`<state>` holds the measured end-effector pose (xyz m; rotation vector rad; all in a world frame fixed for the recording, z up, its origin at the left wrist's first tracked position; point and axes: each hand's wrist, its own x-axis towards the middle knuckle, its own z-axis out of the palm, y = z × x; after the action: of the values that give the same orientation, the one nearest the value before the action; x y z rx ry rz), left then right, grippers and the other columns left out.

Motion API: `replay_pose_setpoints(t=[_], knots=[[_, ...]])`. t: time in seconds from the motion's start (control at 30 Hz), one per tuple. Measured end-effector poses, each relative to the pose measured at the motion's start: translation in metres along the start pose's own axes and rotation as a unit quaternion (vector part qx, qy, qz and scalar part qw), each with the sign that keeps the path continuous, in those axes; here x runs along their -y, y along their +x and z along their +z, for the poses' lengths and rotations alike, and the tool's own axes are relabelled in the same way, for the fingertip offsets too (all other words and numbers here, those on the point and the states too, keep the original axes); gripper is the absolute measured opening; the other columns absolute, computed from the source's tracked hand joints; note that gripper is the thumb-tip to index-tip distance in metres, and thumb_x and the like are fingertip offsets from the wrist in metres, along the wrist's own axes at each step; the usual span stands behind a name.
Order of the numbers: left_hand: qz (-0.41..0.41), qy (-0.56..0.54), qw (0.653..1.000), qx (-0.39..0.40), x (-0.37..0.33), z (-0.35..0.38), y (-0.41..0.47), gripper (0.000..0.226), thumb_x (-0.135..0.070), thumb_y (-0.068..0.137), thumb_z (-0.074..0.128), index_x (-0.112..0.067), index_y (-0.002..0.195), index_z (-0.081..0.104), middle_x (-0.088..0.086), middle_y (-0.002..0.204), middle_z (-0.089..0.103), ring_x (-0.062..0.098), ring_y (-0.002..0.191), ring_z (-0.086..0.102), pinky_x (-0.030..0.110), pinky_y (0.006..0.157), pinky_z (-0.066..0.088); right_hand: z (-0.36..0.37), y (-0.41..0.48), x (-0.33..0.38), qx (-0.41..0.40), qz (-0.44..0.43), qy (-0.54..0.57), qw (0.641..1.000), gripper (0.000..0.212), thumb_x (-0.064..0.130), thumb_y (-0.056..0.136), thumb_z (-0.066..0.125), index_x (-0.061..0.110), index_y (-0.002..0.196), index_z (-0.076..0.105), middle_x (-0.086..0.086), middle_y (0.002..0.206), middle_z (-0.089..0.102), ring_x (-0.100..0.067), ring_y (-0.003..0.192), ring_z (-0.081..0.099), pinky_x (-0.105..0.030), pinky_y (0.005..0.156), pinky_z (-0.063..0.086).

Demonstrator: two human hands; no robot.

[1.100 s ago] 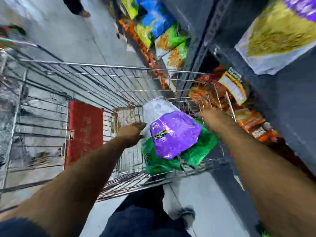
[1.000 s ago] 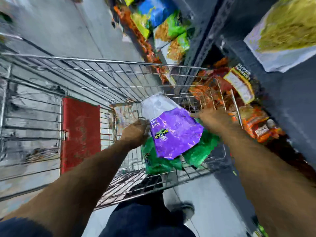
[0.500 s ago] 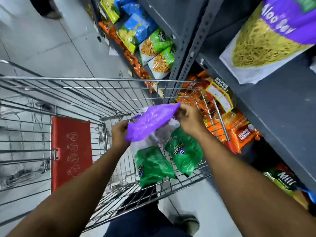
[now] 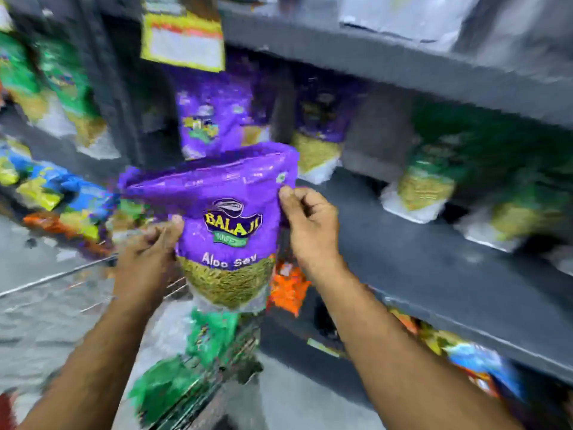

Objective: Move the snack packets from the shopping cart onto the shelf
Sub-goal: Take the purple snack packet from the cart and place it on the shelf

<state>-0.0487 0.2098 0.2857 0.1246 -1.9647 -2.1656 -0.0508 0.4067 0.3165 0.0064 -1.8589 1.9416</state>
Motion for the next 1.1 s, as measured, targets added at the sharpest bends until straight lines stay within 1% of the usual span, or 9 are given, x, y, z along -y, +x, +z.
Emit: replay_pose_setpoints(t=[0.07,0.17,0.3,0.43,0.57,0.7,0.8,0.93,1.1], knots=[[0.014,0.005,0.998,0.063,-0.008,0.05,-0.014,0.045,-0.029,0.094,0.053,-0.016,0.051,0.06,-0.009,0.04,0.055,0.004,0.04,0.046,0.018,0.036,0.034,-0.05,-0.002,0.018,-0.072,-0.013,0.016,0.997,0.021,0.033,0.081,0.061,0.025,0.062,0.064,0.0,0.066,0.056,-0.01,0.066,0.045,-0.033,0.064,0.038],[0.01,-0.033,0.988,0.152,-0.003,0.13,-0.039,0.03,-0.035,0.086,0.063,-0.017,0.063,0.069,0.003,0.061,0.063,0.017,0.066,0.047,0.03,0.058,0.038,-0.131,-0.009,0.034,-0.201,-0.025,0.024,0.979,0.017,0.031,0.079,0.061,0.025,0.066,0.069,0.006,0.071,0.063,-0.008,0.071,0.051,-0.031,0.072,0.042],[-0.021,-0.052,0.982,0.18,0.014,0.25,-0.078,0.028,-0.017,0.084,0.066,-0.028,0.06,0.075,-0.011,0.053,0.064,0.015,0.071,0.048,0.03,0.063,0.039,-0.235,-0.022,0.044,-0.329,-0.034,0.016,0.943,0.016,0.031,0.08,0.061,0.023,0.068,0.068,0.006,0.071,0.062,-0.008,0.073,0.05,-0.032,0.074,0.042],[-0.073,-0.068,0.972,0.213,0.018,0.354,-0.123,0.008,-0.019,0.081,0.07,-0.016,0.077,0.077,0.011,0.082,0.069,0.016,0.083,0.057,0.036,0.08,0.05,-0.33,-0.035,0.056,-0.416,-0.013,0.016,0.909,0.023,0.026,0.087,0.061,0.02,0.065,0.065,0.013,0.058,0.055,-0.003,0.059,0.042,-0.024,0.057,0.037],[-0.114,-0.104,0.972,0.178,0.005,0.425,-0.163,0.027,-0.011,0.086,0.065,0.008,0.104,0.066,0.008,0.095,0.064,0.016,0.087,0.056,0.023,0.069,0.051,-0.395,-0.032,0.065,-0.427,0.011,0.044,0.903,0.017,0.025,0.087,0.062,0.019,0.073,0.068,-0.005,0.085,0.066,-0.016,0.08,0.055,-0.036,0.076,0.048],[-0.152,-0.107,0.962,0.199,0.0,0.454,-0.187,0.031,-0.014,0.088,0.063,0.008,0.11,0.063,0.01,0.097,0.065,0.017,0.087,0.057,0.024,0.07,0.05,-0.432,-0.026,0.072,-0.44,0.026,0.068,0.895,0.015,0.026,0.087,0.063,0.02,0.074,0.068,-0.009,0.083,0.067,-0.02,0.074,0.054,-0.04,0.074,0.044],[-0.154,-0.102,0.961,0.207,0.002,0.46,-0.193,0.03,-0.014,0.088,0.064,0.008,0.107,0.064,0.009,0.092,0.065,0.017,0.084,0.056,0.018,0.062,0.049,-0.447,-0.026,0.069,-0.444,0.037,0.079,0.892,0.012,0.029,0.084,0.066,0.021,0.075,0.07,-0.016,0.097,0.07,-0.022,0.081,0.056,-0.045,0.077,0.048],[-0.172,-0.1,0.956,0.213,0.004,0.461,-0.19,0.027,-0.019,0.086,0.066,0.003,0.103,0.066,0.011,0.092,0.067,0.021,0.086,0.061,0.044,0.087,0.054,-0.444,-0.027,0.071,-0.44,0.04,0.087,0.893,0.01,0.029,0.084,0.066,0.021,0.078,0.07,-0.02,0.106,0.07,-0.023,0.086,0.059,-0.056,0.09,0.05],[-0.203,-0.098,0.952,0.207,0.009,0.442,-0.171,0.021,-0.024,0.081,0.072,-0.005,0.09,0.068,0.016,0.097,0.073,0.029,0.093,0.068,0.055,0.091,0.053,-0.419,-0.022,0.08,-0.404,0.025,0.098,0.909,0.011,0.025,0.088,0.062,0.016,0.084,0.068,-0.016,0.104,0.07,-0.022,0.087,0.061,-0.045,0.088,0.053]])
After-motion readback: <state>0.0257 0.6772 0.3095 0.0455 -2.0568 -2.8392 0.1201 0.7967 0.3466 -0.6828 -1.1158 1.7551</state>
